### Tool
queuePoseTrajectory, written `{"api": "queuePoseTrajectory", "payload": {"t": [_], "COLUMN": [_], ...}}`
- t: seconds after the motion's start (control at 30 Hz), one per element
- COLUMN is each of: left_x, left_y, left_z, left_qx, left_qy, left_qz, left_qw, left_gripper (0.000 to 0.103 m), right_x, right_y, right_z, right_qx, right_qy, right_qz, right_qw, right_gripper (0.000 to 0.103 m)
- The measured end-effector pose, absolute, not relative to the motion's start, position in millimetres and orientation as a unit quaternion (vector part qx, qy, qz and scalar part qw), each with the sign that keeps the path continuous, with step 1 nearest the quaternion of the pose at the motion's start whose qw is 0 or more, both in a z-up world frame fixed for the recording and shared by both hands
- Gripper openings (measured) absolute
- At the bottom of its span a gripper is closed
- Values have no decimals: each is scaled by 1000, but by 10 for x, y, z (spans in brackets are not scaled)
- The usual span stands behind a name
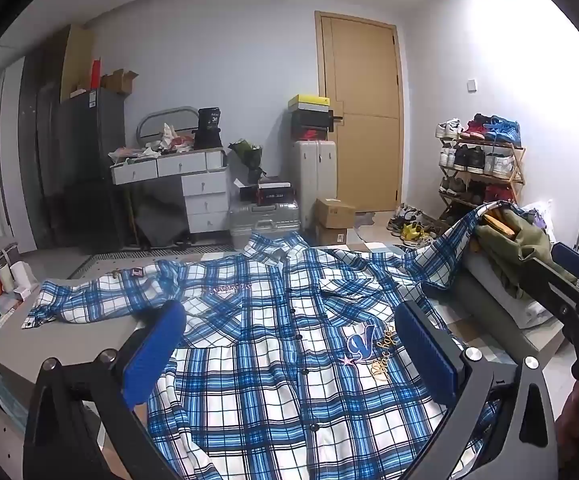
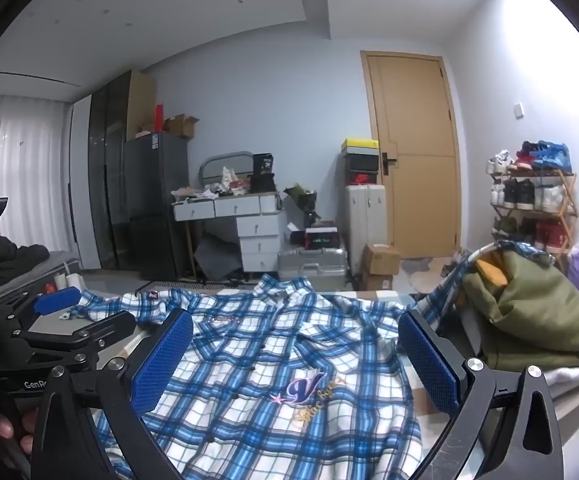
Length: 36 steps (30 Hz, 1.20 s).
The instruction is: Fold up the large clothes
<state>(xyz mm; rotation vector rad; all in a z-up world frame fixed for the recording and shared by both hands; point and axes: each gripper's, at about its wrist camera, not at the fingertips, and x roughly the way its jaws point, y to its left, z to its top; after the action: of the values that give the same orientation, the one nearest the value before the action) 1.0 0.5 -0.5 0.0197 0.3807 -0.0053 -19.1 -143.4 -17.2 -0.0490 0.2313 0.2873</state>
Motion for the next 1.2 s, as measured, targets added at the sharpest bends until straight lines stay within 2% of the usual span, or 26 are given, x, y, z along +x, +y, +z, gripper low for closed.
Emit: {"api": "queuePoseTrajectory", "payload": {"t": [0.77, 1.2], "left_x": [-39, 26], "left_y": [72, 78], "left_z": [-38, -56], "left_qx": [2, -36], "left_qy": [185, 218], "left_qz": [3, 0], "left_qw": [983, 975], "left_gripper": [102, 102], "right_x": [-175, -127], "right_y": [-1450, -1442], "right_z": [-179, -235], "right_qx": [-21, -19], "right_qy": [118, 124], "right_qz": [141, 140], "right_qw": [983, 982], "right_gripper": [103, 103]}}
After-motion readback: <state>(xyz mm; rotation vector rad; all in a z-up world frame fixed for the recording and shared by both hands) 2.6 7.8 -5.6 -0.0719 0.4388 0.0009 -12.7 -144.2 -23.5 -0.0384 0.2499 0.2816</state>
